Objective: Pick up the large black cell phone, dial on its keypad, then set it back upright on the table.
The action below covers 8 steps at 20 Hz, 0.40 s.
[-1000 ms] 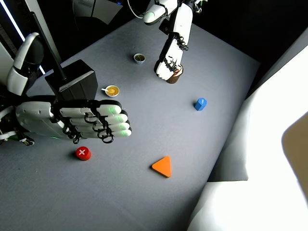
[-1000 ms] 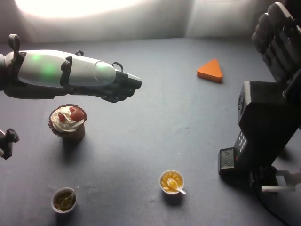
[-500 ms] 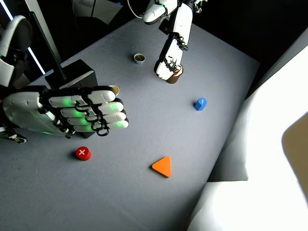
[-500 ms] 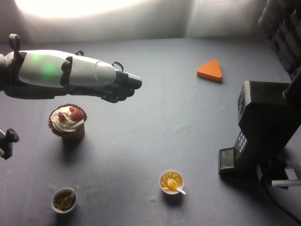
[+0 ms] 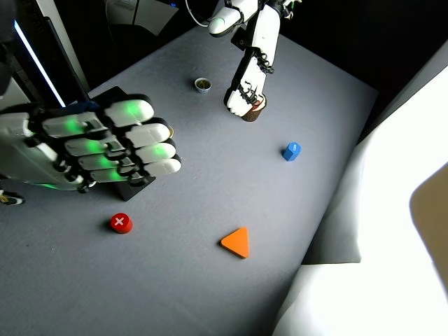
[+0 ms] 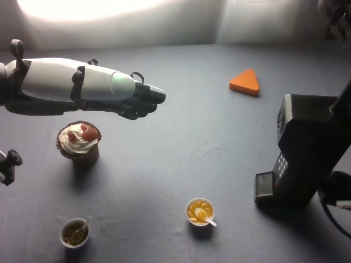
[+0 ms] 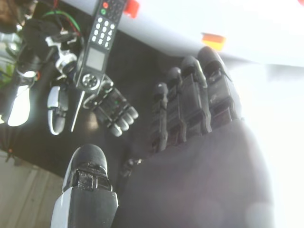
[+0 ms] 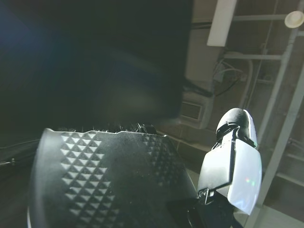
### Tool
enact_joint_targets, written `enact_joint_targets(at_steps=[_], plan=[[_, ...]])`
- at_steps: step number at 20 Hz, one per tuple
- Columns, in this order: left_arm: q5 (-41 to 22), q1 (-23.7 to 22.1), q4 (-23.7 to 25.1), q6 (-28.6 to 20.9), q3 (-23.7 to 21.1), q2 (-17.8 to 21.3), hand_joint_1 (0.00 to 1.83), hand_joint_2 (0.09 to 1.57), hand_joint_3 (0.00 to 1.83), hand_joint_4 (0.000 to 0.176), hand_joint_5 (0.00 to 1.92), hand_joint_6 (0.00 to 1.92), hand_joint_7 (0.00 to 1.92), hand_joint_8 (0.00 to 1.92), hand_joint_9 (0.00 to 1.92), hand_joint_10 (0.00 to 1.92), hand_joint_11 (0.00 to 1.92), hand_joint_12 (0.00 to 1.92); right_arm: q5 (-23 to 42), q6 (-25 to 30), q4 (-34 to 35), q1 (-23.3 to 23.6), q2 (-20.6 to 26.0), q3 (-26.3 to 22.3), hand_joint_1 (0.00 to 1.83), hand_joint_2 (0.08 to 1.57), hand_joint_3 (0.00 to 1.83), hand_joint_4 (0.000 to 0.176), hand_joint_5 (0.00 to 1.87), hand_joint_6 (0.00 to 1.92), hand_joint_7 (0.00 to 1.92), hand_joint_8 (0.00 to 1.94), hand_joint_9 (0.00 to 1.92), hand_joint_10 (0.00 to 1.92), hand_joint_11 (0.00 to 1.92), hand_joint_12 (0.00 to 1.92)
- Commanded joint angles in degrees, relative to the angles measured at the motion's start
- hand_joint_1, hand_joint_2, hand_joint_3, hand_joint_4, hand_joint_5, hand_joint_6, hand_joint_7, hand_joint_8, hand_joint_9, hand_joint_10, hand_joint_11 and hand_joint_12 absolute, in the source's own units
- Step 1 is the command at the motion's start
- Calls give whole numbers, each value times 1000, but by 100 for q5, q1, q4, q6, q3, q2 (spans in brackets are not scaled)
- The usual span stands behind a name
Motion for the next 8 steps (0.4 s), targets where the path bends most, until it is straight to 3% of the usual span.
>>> enact_joint_targets(at_steps=[1,8], plan=[[-290,-157,-396,-66,-27,4,0,1163,5,41,191,3,220,1,224,3,0,468,647,76,-127,36,99,-21,133,849,0,31,0,0,0,0,0,0,0,0],[-296,-154,-392,-85,-54,7,0,1164,2,43,202,1,223,0,223,0,0,470,647,175,-375,47,714,-395,103,847,0,28,0,0,0,0,0,0,0,0]])
